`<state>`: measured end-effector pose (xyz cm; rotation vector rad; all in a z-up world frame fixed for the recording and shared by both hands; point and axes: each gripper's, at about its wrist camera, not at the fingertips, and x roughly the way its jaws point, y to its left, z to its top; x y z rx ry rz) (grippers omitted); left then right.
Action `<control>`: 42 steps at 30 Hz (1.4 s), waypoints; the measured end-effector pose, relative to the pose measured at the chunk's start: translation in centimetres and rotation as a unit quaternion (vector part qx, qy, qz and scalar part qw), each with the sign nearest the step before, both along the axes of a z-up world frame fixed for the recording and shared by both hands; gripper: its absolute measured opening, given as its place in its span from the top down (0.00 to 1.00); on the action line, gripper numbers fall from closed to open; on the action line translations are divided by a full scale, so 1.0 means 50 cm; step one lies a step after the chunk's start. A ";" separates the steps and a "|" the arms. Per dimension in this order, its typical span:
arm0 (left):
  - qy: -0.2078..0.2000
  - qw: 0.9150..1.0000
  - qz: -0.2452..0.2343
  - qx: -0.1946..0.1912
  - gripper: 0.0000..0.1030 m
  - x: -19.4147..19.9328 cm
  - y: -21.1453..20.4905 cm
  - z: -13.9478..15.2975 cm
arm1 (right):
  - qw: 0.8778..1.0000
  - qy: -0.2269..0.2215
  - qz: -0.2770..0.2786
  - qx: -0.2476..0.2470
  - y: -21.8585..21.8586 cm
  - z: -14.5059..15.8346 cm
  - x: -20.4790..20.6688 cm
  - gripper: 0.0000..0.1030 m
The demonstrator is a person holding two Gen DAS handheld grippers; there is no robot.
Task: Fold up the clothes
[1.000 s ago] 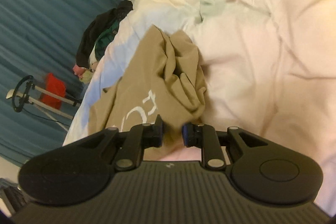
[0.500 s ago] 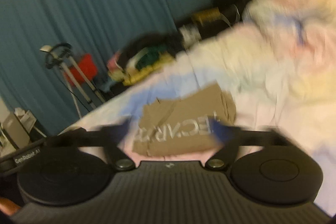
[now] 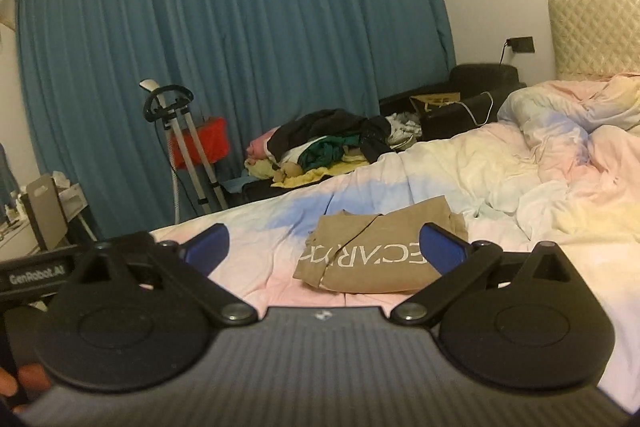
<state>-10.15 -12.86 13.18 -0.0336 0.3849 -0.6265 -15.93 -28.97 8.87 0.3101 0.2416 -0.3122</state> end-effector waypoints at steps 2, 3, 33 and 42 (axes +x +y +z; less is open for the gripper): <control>-0.009 1.000 0.007 0.002 0.00 -0.012 0.020 -0.008 | 1.000 -0.005 -0.003 -0.005 0.012 -0.014 -0.004 0.00; -0.012 1.000 0.013 0.002 0.00 -0.017 0.029 -0.012 | 1.000 -0.008 -0.004 -0.007 0.017 -0.021 -0.006 0.00; -0.016 0.999 0.049 0.017 0.00 -0.018 0.094 -0.108 | 0.997 0.023 -0.011 -0.070 0.082 -0.142 0.049 0.00; -0.020 0.998 0.063 0.013 0.00 -0.017 0.094 -0.108 | 0.997 0.027 -0.010 -0.075 0.086 -0.143 0.048 0.00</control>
